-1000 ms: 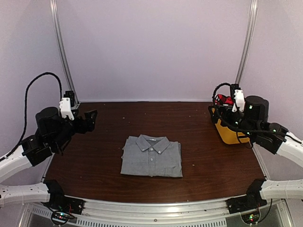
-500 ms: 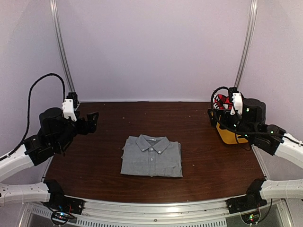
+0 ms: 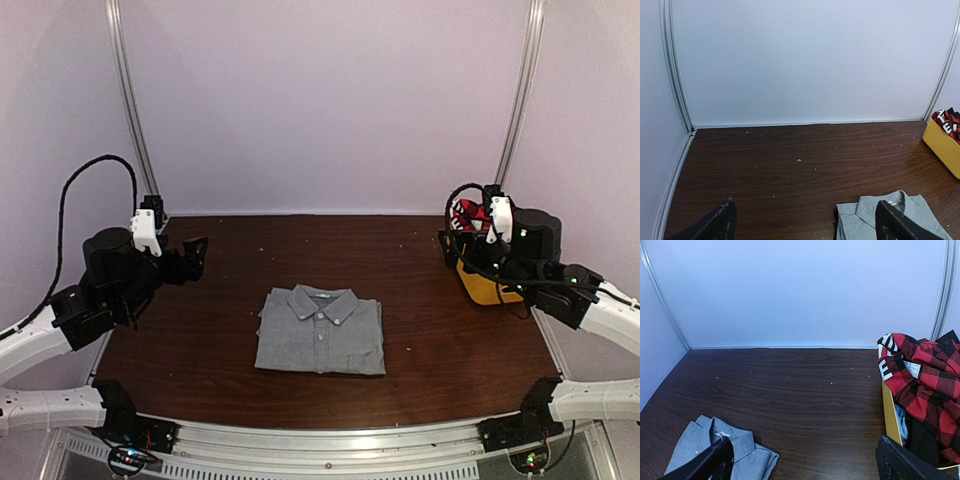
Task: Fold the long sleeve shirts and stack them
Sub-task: Reset both arms
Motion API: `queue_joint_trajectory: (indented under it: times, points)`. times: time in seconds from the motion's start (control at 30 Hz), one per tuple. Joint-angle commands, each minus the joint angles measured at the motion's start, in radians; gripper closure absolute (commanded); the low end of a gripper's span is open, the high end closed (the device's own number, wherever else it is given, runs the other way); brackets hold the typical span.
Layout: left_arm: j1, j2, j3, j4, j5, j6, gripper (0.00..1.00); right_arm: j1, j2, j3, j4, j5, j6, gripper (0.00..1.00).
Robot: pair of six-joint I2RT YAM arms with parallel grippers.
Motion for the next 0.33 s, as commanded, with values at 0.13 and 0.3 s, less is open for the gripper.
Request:
queue_joint_trajectory:
  times: [0.13, 0.3]
  points:
    - [0.005, -0.001, -0.003, 0.036, -0.013, 0.010, 0.02, -0.003, -0.008, -0.014, 0.014, 0.010, -0.001, 0.00]
    - [0.005, 0.003, -0.003, 0.037, -0.010, 0.011, 0.02, -0.004, -0.007, -0.014, 0.013, 0.008, 0.001, 0.00]
